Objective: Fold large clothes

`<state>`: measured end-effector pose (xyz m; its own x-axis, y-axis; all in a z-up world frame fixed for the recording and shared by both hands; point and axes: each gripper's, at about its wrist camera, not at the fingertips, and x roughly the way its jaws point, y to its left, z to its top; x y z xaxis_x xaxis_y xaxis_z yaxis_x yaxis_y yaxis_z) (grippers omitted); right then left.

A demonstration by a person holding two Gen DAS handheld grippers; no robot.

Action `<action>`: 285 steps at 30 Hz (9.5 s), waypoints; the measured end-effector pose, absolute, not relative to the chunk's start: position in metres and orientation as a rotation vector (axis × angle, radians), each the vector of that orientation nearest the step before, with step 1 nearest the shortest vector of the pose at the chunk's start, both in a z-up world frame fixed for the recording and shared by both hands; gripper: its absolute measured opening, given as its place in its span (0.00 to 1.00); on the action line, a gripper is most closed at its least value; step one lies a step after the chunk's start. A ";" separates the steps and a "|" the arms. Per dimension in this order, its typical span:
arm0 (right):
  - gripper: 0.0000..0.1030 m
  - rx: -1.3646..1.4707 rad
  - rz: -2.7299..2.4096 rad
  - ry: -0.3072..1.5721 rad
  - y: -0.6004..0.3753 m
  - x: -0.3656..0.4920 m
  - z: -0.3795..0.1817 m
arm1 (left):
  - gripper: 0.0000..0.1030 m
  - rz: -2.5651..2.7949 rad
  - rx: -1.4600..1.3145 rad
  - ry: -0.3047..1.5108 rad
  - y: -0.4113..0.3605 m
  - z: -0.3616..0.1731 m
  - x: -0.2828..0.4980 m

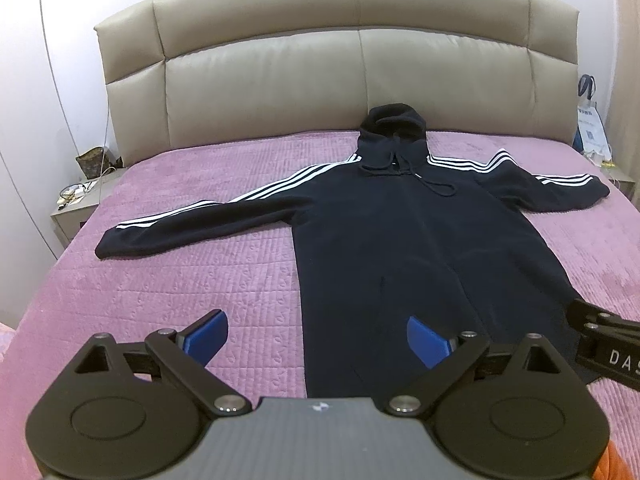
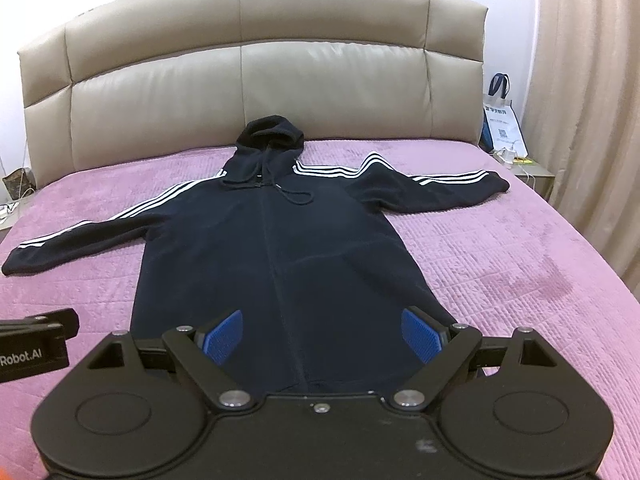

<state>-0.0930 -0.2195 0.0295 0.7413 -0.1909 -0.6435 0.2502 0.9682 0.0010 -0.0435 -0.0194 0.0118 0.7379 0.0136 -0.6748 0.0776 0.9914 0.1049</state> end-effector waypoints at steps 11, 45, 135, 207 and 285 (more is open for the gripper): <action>1.00 0.093 -0.222 0.684 -0.220 -0.102 0.036 | 0.95 -0.013 0.149 0.731 -0.021 0.022 -0.052; 1.00 0.099 -0.215 0.705 -0.221 -0.100 0.036 | 0.94 -0.064 0.139 0.733 -0.026 0.023 -0.059; 0.10 0.285 0.135 0.601 -0.251 0.395 -0.088 | 0.82 -0.143 -0.152 0.860 -0.028 -0.105 0.378; 0.49 -0.013 0.000 1.031 -0.223 0.279 -0.159 | 0.80 0.630 -0.760 0.556 0.413 -0.177 0.300; 0.60 0.108 -0.270 0.826 -0.442 0.368 -0.130 | 0.47 -0.250 -0.162 0.900 0.006 -0.155 0.412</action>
<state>0.3677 -0.4420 -0.1298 0.6462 -0.1954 -0.7377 0.2787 0.9603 -0.0102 0.4115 0.0056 -0.1546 0.5953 -0.2820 -0.7524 0.1466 0.9588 -0.2433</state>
